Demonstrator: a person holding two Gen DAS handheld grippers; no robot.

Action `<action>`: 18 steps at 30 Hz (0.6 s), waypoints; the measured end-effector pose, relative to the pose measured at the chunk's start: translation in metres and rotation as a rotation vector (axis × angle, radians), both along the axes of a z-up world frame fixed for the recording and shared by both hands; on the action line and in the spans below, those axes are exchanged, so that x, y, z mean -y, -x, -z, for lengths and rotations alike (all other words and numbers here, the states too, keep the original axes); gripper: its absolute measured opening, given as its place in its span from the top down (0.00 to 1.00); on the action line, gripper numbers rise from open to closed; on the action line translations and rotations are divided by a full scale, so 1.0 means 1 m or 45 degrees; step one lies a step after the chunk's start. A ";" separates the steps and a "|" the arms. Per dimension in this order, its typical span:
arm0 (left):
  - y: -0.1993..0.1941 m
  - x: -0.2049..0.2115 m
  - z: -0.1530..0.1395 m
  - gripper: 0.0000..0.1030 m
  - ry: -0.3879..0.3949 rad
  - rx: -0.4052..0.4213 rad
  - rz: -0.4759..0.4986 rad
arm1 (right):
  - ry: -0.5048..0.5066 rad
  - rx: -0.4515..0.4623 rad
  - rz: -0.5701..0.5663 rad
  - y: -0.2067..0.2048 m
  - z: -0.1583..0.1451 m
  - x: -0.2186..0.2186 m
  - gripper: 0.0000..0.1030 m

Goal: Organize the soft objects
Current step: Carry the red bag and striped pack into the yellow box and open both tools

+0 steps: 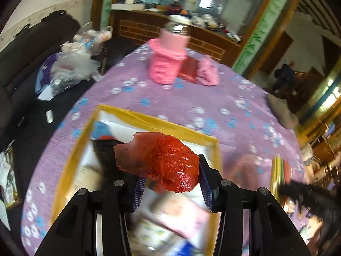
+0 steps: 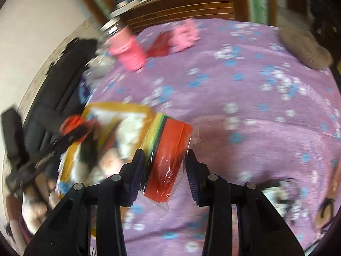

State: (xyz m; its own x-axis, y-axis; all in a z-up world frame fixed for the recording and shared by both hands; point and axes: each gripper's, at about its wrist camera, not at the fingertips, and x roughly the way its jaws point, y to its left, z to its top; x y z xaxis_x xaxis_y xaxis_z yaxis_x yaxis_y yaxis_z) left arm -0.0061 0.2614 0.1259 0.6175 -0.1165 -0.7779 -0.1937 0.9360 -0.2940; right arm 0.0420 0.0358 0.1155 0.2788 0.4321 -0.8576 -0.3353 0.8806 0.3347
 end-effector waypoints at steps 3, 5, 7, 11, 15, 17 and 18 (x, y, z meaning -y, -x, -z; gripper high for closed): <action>-0.022 -0.008 0.011 0.57 0.037 -0.042 -0.005 | 0.007 -0.011 -0.102 0.012 0.009 -0.038 0.64; -0.034 -0.014 0.022 0.57 0.058 -0.064 -0.008 | 0.021 -0.017 -0.164 0.019 0.016 -0.061 0.64; -0.050 -0.019 0.034 0.57 0.079 -0.086 0.001 | 0.032 -0.031 -0.206 0.024 0.022 -0.077 0.64; -0.076 -0.025 0.049 0.56 0.094 -0.121 0.013 | 0.029 -0.038 -0.264 0.032 0.030 -0.097 0.64; -0.089 -0.024 0.059 0.55 0.102 -0.135 0.036 | 0.030 0.005 -0.286 0.032 0.032 -0.110 0.64; -0.094 -0.025 0.064 0.55 0.106 -0.133 0.044 | 0.004 -0.013 -0.298 0.030 0.035 -0.117 0.64; -0.098 -0.027 0.068 0.55 0.110 -0.134 0.043 | -0.009 -0.022 -0.308 0.030 0.037 -0.119 0.64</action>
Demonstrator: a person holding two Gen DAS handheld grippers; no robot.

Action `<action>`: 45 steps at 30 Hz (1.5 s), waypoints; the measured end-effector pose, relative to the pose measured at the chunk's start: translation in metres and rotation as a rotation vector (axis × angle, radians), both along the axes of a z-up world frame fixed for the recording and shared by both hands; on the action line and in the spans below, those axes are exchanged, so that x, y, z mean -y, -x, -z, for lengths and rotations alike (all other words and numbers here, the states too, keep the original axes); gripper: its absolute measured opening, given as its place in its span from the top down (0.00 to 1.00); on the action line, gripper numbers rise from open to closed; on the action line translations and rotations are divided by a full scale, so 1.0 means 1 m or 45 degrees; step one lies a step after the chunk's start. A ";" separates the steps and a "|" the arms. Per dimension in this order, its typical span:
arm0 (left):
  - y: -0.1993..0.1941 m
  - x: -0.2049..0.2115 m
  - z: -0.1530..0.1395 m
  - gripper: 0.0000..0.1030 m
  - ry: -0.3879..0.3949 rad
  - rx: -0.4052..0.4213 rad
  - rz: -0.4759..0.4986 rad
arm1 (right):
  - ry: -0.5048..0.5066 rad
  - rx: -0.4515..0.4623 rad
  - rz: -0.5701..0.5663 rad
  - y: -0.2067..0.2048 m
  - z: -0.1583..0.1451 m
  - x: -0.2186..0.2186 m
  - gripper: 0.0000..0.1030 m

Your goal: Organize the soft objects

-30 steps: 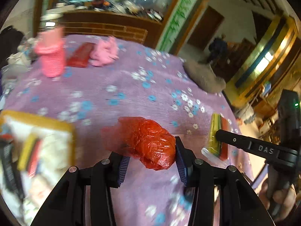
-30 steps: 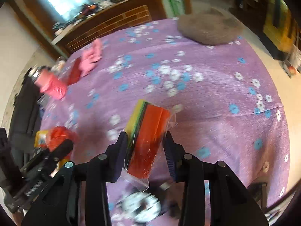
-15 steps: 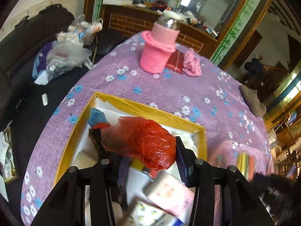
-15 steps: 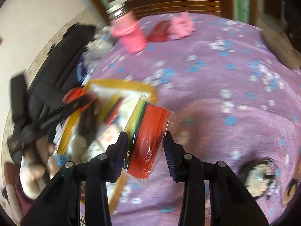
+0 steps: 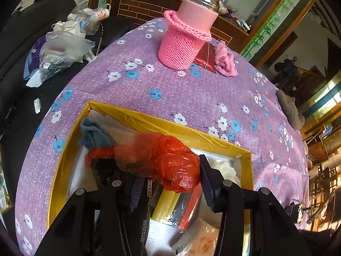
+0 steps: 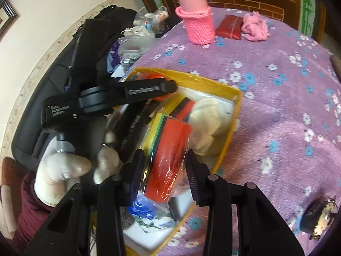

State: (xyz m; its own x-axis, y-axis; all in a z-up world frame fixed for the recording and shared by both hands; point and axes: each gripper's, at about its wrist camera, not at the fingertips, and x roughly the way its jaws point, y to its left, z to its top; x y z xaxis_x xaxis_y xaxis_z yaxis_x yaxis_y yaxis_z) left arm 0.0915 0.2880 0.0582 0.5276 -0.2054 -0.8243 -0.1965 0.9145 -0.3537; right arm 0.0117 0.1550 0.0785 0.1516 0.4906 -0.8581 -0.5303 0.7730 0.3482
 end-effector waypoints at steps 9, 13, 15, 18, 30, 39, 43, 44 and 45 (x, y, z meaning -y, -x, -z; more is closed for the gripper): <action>-0.006 0.003 0.002 0.40 0.008 0.001 0.042 | -0.059 -0.084 -0.047 0.008 0.016 -0.023 0.64; 0.001 -0.003 -0.011 0.34 0.017 0.050 0.050 | -0.137 -0.112 -0.013 0.007 0.015 -0.018 0.64; 0.006 -0.007 -0.018 0.33 0.002 0.064 0.050 | -0.160 -0.093 -0.009 0.009 0.010 -0.014 0.64; 0.019 -0.013 -0.027 0.32 0.010 0.083 0.047 | -0.176 -0.073 -0.038 0.019 0.000 -0.007 0.65; 0.088 -0.028 -0.058 0.29 0.024 0.181 0.048 | -0.049 -0.039 -0.220 0.090 0.011 0.012 0.65; 0.190 0.015 -0.114 0.01 -0.519 0.551 -0.192 | -0.068 0.066 -0.102 0.097 0.002 0.045 0.64; 0.259 0.040 -0.138 0.00 -0.574 0.767 -0.382 | -0.074 0.148 -0.005 0.102 -0.001 0.058 0.56; 0.271 0.043 -0.139 0.00 -0.541 0.782 -0.402 | -0.066 0.185 0.023 0.103 -0.002 0.062 0.53; 0.280 0.045 -0.137 0.00 -0.499 0.777 -0.421 | -0.056 0.227 0.058 0.105 -0.004 0.067 0.51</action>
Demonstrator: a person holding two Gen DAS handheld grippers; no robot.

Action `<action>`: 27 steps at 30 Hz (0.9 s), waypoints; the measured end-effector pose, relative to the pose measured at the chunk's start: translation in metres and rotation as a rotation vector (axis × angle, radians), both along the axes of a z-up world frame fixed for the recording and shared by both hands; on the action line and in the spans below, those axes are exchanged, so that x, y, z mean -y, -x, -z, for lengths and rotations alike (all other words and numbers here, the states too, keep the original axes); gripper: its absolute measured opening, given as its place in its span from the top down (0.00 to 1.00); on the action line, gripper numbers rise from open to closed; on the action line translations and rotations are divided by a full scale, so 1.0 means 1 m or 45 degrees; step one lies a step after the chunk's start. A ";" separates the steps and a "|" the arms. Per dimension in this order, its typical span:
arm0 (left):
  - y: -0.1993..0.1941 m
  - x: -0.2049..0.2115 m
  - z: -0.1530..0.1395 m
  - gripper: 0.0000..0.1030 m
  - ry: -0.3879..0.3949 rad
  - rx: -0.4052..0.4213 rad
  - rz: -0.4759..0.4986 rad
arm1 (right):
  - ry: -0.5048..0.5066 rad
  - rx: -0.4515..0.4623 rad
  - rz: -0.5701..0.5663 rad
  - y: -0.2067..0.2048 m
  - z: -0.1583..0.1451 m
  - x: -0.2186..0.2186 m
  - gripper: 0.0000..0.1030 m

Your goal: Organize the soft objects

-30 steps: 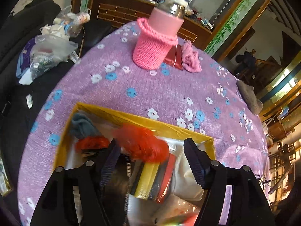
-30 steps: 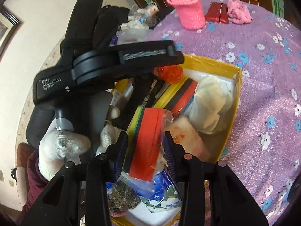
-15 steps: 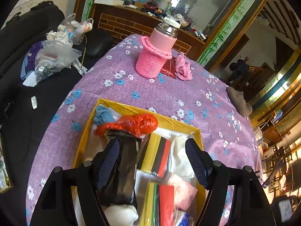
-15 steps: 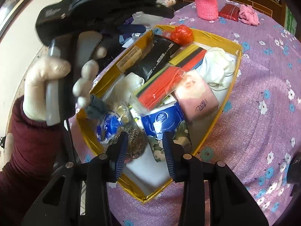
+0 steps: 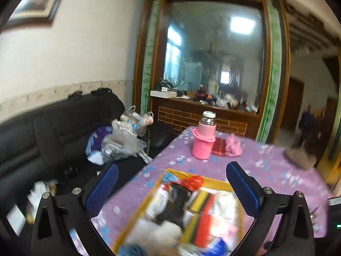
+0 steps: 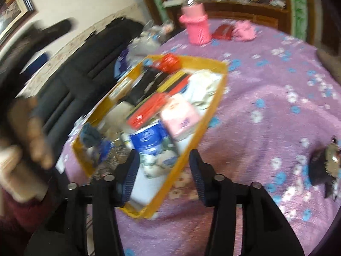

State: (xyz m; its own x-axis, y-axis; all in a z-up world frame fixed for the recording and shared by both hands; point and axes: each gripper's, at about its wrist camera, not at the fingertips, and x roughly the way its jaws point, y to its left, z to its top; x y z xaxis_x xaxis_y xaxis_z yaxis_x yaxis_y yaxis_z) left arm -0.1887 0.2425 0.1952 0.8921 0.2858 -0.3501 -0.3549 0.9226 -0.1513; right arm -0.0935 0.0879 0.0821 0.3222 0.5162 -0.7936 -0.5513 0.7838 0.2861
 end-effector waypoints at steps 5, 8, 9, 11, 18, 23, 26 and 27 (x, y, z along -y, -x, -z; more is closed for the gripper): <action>0.000 -0.002 0.027 0.00 0.203 -0.191 0.033 | -0.013 0.072 0.088 0.011 -0.002 0.019 0.51; -0.003 -0.002 0.032 0.00 0.218 -0.298 -0.033 | 0.043 0.163 0.093 0.026 -0.004 0.022 0.51; -0.001 0.001 0.034 0.00 0.208 -0.321 -0.070 | 0.063 0.189 0.090 0.029 -0.005 0.021 0.51; 0.003 0.006 0.033 0.00 0.196 -0.345 -0.113 | 0.105 0.253 0.080 0.040 -0.007 0.023 0.51; 0.007 0.054 0.020 0.00 0.065 -0.357 -0.193 | 0.116 0.336 0.052 0.058 -0.012 0.031 0.47; 0.010 0.075 0.027 0.00 0.000 -0.348 -0.174 | 0.108 0.364 0.077 0.064 -0.016 0.041 0.42; 0.012 0.085 0.028 0.00 -0.033 -0.349 -0.165 | 0.099 0.362 0.099 0.063 -0.017 0.049 0.41; 0.014 0.088 0.028 0.00 -0.047 -0.350 -0.161 | 0.094 0.359 0.106 0.063 -0.017 0.052 0.41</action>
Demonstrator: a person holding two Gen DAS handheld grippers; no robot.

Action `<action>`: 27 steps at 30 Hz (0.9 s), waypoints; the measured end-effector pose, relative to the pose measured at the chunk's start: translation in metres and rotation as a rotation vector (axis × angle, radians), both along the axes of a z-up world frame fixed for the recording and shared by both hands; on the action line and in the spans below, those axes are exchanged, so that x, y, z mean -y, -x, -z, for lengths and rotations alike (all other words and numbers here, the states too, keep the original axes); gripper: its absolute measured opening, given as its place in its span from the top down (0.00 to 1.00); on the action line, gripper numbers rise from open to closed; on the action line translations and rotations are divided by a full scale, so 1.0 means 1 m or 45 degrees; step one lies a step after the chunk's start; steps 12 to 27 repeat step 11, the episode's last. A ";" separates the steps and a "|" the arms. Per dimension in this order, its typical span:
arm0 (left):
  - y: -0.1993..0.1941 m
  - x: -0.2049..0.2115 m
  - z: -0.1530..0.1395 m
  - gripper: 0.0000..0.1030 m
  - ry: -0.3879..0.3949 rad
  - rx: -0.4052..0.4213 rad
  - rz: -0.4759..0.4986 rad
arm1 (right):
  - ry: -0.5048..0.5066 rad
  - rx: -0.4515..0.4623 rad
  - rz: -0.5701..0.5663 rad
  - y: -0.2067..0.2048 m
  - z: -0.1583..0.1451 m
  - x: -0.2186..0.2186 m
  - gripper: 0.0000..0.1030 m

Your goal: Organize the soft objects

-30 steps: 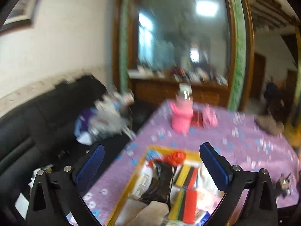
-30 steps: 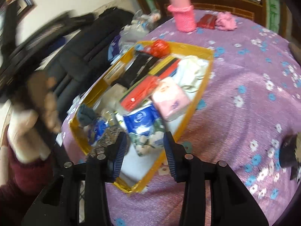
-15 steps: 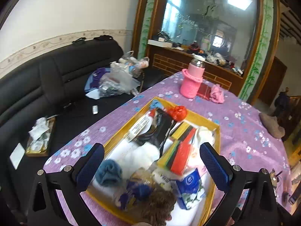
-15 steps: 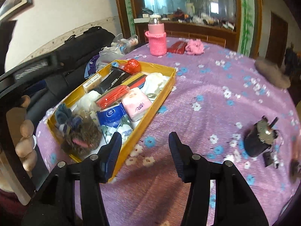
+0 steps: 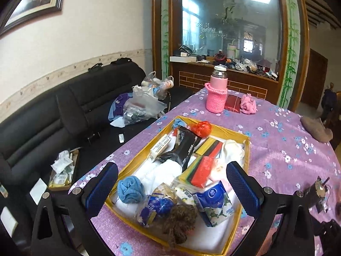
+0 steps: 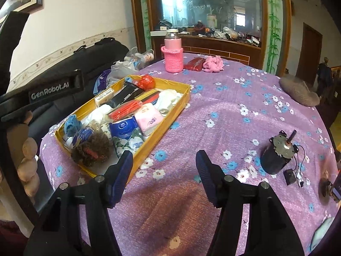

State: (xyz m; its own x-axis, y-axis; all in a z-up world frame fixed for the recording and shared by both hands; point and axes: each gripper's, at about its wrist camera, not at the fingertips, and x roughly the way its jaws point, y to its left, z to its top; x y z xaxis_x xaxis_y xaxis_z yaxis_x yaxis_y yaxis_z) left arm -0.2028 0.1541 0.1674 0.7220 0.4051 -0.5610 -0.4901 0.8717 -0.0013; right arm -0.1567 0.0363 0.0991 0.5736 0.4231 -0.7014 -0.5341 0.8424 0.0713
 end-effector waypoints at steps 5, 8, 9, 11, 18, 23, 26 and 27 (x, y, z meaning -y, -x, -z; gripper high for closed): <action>0.004 0.013 0.001 0.00 -0.044 -0.009 0.037 | -0.012 -0.014 0.021 -0.002 0.001 0.009 0.41; 0.004 0.016 0.002 0.00 -0.045 -0.013 0.060 | -0.018 -0.030 0.034 -0.003 0.003 0.013 0.41; 0.004 0.018 0.002 0.00 -0.046 -0.015 0.069 | -0.019 -0.035 0.037 -0.004 0.004 0.015 0.41; 0.003 0.020 0.002 0.00 -0.043 -0.020 0.077 | -0.023 -0.046 0.046 -0.006 0.005 0.019 0.41; 0.003 0.020 0.002 0.00 -0.043 -0.020 0.077 | -0.023 -0.046 0.046 -0.006 0.005 0.019 0.41; 0.003 0.020 0.002 0.00 -0.043 -0.020 0.077 | -0.023 -0.046 0.046 -0.006 0.005 0.019 0.41; 0.003 0.020 0.002 0.00 -0.043 -0.020 0.077 | -0.023 -0.046 0.046 -0.006 0.005 0.019 0.41; 0.003 0.020 0.002 0.00 -0.043 -0.020 0.077 | -0.023 -0.046 0.046 -0.006 0.005 0.019 0.41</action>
